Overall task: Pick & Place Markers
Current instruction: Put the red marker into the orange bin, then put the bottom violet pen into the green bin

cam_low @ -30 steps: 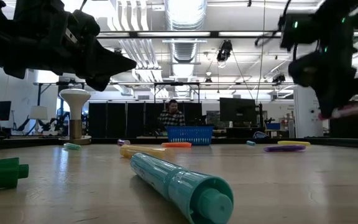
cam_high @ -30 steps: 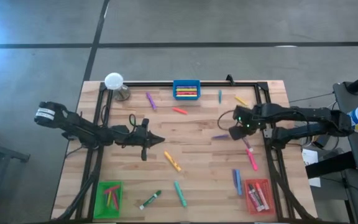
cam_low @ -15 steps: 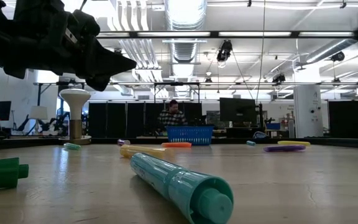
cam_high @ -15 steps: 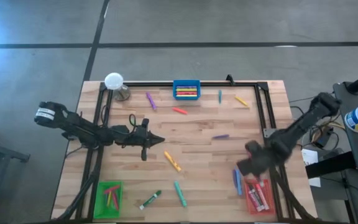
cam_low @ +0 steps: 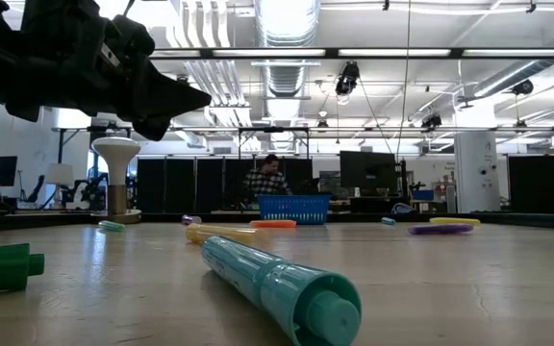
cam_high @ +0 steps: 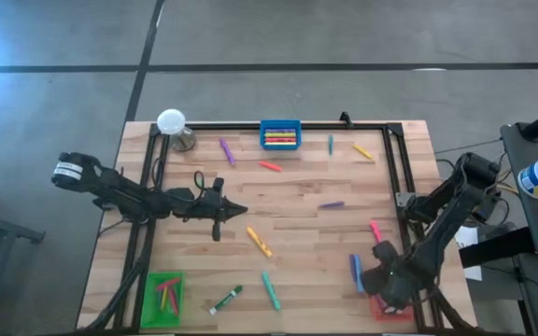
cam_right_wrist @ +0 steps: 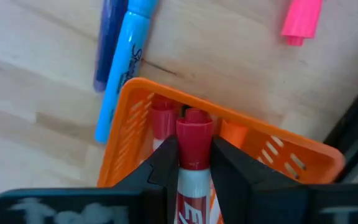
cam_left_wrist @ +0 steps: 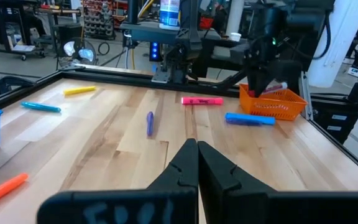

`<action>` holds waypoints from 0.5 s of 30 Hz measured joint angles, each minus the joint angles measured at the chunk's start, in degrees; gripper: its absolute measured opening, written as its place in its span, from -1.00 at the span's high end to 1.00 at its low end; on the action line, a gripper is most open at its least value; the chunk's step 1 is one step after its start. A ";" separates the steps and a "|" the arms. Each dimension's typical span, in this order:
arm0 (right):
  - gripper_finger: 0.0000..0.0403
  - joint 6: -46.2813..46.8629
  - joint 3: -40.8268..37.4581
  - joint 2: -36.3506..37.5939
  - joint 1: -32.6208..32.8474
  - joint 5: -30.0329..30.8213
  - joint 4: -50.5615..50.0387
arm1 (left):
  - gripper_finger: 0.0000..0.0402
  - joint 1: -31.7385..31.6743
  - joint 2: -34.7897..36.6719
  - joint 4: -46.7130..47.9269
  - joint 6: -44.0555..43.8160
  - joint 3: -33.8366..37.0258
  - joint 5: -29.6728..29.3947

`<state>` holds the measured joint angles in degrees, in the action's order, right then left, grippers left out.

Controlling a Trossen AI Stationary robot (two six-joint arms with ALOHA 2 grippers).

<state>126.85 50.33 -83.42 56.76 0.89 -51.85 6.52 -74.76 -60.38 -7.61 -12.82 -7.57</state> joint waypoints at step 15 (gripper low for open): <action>0.30 -14.65 3.30 -3.65 -3.83 -9.97 -0.26 | 1.00 0.00 0.00 0.04 -0.57 0.00 0.00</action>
<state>112.20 53.64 -87.07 52.93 -9.09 -52.11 6.52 -74.76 -60.34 -8.19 -12.82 -7.57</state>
